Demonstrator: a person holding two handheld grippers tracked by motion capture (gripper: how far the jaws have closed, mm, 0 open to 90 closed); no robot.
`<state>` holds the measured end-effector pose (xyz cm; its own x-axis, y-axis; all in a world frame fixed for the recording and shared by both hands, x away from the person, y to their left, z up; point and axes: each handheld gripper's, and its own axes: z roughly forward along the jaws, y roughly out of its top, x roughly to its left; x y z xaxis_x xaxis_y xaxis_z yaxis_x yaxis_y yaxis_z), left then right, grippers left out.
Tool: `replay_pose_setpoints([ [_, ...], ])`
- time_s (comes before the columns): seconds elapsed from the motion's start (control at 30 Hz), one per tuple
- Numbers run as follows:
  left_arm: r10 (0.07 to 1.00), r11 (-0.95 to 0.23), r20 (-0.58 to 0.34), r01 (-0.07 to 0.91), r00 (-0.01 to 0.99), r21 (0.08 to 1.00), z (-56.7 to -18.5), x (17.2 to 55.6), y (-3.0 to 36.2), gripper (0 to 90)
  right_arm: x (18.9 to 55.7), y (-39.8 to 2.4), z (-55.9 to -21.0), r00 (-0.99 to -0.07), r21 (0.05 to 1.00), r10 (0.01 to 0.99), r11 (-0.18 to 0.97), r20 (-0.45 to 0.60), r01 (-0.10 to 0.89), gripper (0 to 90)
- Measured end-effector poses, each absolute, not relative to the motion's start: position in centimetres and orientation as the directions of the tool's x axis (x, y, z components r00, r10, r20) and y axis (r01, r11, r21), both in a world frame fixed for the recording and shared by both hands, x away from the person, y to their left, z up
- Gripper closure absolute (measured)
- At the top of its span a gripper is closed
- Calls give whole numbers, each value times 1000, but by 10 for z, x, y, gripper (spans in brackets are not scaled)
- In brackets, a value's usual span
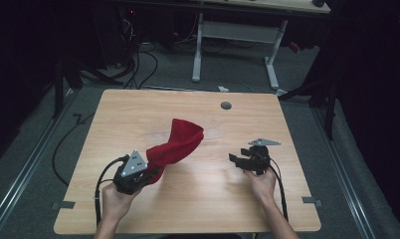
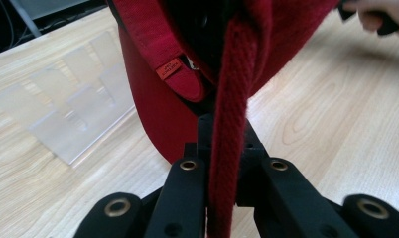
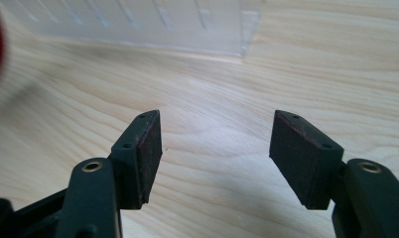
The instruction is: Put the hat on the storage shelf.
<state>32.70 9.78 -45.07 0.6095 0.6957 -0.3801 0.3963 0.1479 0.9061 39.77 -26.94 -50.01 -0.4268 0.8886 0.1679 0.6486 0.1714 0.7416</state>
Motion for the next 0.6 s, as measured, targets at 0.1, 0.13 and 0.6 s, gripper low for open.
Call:
replay_pose_setpoints([
  [0.1, 703, 163, -386, 393, 597, 905, -450, 330, 103, 852, 397, -267, -510, -415, 744, 904, 207, 103, 635, 382],
  [0.13, 706, 170, -390, 394, 591, 903, -450, 332, 105, 852, 397, -267, -512, -413, 743, 905, 209, 98, 636, 382],
  [0.6, 721, 328, -484, 370, 497, 869, -437, 346, 126, 851, 393, -259, -531, -420, 725, 907, 302, -19, 619, 377],
])
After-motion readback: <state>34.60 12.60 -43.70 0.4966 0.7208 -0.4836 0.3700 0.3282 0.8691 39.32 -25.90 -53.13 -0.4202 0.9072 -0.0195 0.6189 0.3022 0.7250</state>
